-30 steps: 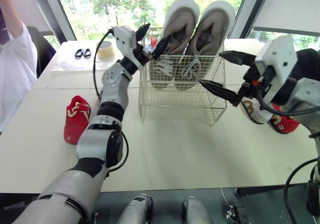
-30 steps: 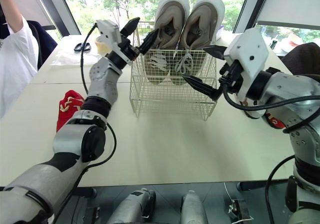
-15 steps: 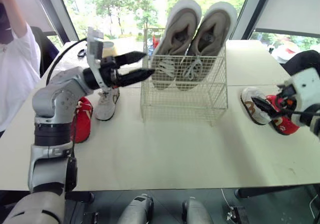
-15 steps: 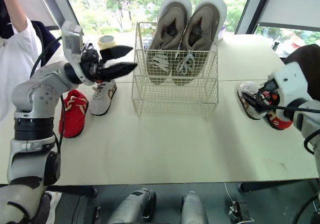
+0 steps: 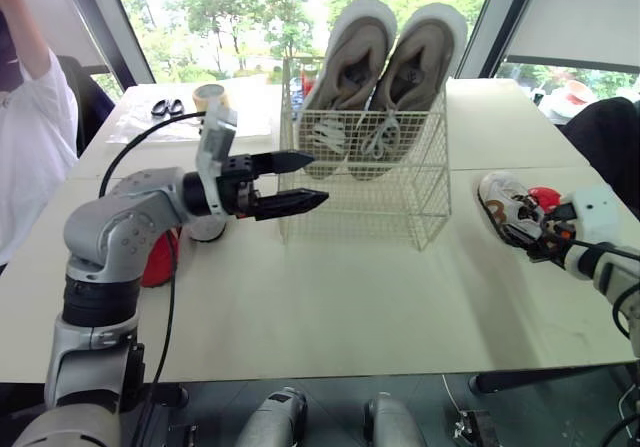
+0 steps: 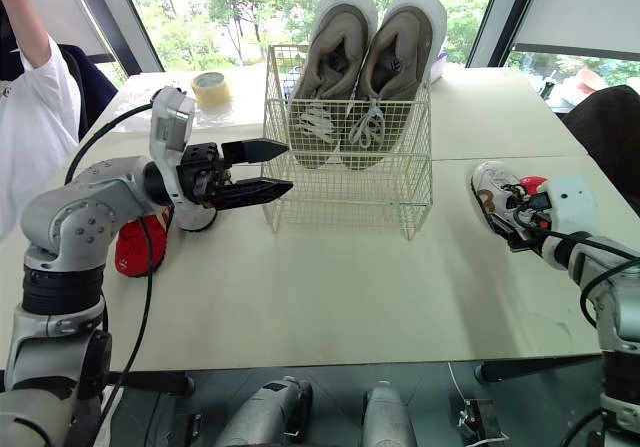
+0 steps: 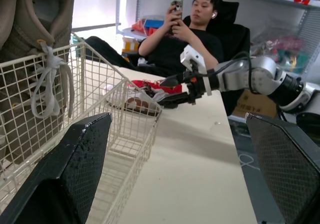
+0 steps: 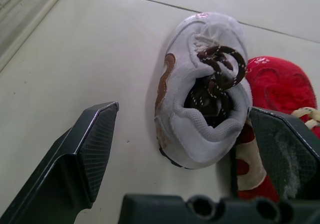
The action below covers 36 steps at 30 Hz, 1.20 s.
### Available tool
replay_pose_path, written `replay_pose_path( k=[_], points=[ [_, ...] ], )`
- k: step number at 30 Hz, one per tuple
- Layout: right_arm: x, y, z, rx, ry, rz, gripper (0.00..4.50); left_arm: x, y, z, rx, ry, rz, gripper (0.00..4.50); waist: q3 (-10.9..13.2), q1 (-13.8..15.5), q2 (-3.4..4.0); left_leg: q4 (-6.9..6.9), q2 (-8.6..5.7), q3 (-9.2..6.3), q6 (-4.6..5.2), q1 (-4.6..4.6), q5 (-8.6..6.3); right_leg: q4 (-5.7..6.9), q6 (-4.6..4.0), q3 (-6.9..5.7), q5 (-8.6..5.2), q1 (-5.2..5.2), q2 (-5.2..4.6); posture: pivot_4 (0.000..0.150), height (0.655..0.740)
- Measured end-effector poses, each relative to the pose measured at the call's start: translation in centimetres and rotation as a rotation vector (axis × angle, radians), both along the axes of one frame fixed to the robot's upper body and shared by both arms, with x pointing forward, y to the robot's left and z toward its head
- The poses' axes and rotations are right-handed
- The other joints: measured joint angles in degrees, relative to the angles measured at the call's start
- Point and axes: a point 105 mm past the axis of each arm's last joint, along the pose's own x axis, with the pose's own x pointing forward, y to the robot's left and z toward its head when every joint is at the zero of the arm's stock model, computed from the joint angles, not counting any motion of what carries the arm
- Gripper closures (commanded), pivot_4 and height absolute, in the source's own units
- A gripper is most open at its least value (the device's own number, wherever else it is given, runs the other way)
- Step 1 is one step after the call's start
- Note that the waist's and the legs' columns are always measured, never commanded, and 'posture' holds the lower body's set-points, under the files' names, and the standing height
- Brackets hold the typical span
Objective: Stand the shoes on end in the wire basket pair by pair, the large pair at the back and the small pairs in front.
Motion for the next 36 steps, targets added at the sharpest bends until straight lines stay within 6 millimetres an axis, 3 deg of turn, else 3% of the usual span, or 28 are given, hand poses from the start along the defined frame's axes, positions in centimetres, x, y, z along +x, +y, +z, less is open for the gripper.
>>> replay_pose_path(
  k=[8, 11, 18, 25, 28, 31, 33, 36],
  points=[
    [1.1, -0.9, -0.8, -0.032, 0.0, -0.025, 0.0, 0.1, 0.1, -0.3, 0.004, 0.001, 0.03, 0.08, 0.0, 0.0, 0.0, 0.0, 0.0, 0.0, -0.11, 0.06, 0.07, -0.02, 0.0, 0.0, 0.0, 0.1, 0.0, 0.15, 0.74],
    [1.4, -0.9, -1.0, -0.037, -0.004, -0.026, 0.84, 0.2, 0.1, -0.3, 0.004, -0.004, 0.042, 0.0, 0.0, 0.1, 0.0, -0.02, 0.0, 0.01, 0.05, 0.19, -0.03, -0.07, -0.01, 0.0, 0.0, 0.23, 0.0, 0.15, 0.74],
    [1.6, -0.5, -1.3, -0.106, -0.003, 0.004, 4.38, 0.4, 0.0, -0.3, 0.013, -0.022, 0.058, 0.0, 0.0, 0.0, 0.0, -0.18, 0.01, 0.0, 0.13, 0.54, -0.09, -0.14, -0.08, 0.0, -0.05, 0.53, 0.01, 0.15, 0.74],
    [1.2, 0.8, -0.3, -0.156, -0.031, 0.074, 4.45, 0.9, 0.1, -0.1, 0.007, -0.035, 0.079, 0.0, 0.1, 0.2, 0.1, -0.21, 0.01, 0.0, 0.18, 0.73, -0.13, -0.18, -0.13, -0.01, -0.09, 0.71, 0.0, 0.15, 0.74],
    [1.1, 2.3, 2.8, -0.173, -0.127, 0.148, 4.45, 1.7, 0.3, 0.6, -0.017, -0.029, 0.101, 0.0, 0.2, 0.3, 0.32, -0.23, 0.01, 0.0, 0.18, 0.72, -0.14, -0.17, -0.11, -0.01, -0.09, 0.69, -0.01, 0.15, 0.74],
    [0.4, 3.5, 8.9, -0.222, -0.283, 0.217, 4.45, 2.5, 0.7, 1.5, -0.059, -0.008, 0.114, 0.0, 0.4, 0.3, 0.6, -0.23, 0.0, 0.0, 0.2, 0.69, -0.15, -0.18, -0.1, -0.02, -0.1, 0.66, -0.01, 0.15, 0.74],
    [-0.9, 5.0, 14.2, -0.275, -0.428, 0.279, 4.45, 3.1, 1.0, 2.0, -0.077, 0.016, 0.116, 0.0, 0.4, 0.3, 0.59, -0.28, 0.04, -0.01, 0.2, 0.69, -0.15, -0.19, -0.1, -0.04, -0.1, 0.65, 0.01, 0.15, 0.74],
    [-2.8, 7.6, 18.8, -0.323, -0.565, 0.383, 4.45, 3.9, 1.3, 2.7, -0.102, 0.053, 0.108, 0.0, 0.4, 0.3, 0.55, -0.26, 0.07, -0.02, 0.22, 0.7, -0.17, -0.23, -0.1, -0.07, -0.11, 0.69, 0.02, 0.15, 0.74]
  ],
)
